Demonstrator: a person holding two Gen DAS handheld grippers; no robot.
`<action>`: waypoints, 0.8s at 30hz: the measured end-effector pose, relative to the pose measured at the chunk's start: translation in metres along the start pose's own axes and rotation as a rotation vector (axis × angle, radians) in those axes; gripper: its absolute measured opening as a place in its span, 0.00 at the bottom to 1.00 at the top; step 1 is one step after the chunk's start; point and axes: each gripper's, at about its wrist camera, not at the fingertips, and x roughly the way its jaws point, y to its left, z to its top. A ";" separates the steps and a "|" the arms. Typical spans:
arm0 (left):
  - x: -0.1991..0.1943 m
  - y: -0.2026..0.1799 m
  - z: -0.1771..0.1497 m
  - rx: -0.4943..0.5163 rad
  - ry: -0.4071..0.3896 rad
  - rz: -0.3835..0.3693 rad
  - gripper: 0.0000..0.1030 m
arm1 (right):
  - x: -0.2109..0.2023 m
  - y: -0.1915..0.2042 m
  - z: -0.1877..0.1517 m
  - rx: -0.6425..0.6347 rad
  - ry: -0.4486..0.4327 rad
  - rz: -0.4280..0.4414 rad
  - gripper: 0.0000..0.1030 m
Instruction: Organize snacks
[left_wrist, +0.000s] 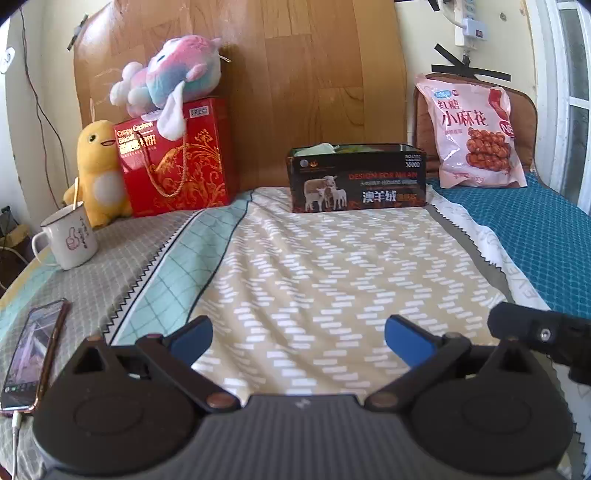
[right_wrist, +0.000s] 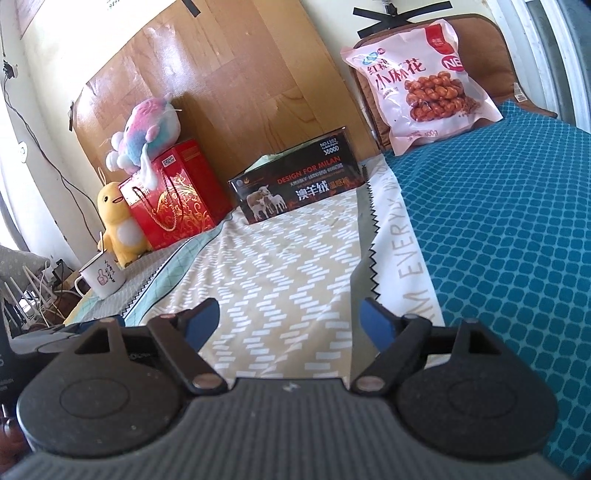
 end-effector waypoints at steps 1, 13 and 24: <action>0.000 -0.001 0.000 0.008 -0.004 0.016 1.00 | 0.000 0.000 0.000 0.002 0.000 -0.002 0.84; 0.001 -0.007 -0.003 0.037 -0.027 0.078 1.00 | 0.001 0.000 -0.002 -0.013 -0.020 -0.041 0.88; 0.010 -0.007 -0.001 0.023 0.039 0.060 1.00 | 0.006 -0.003 -0.002 -0.018 -0.021 -0.052 0.91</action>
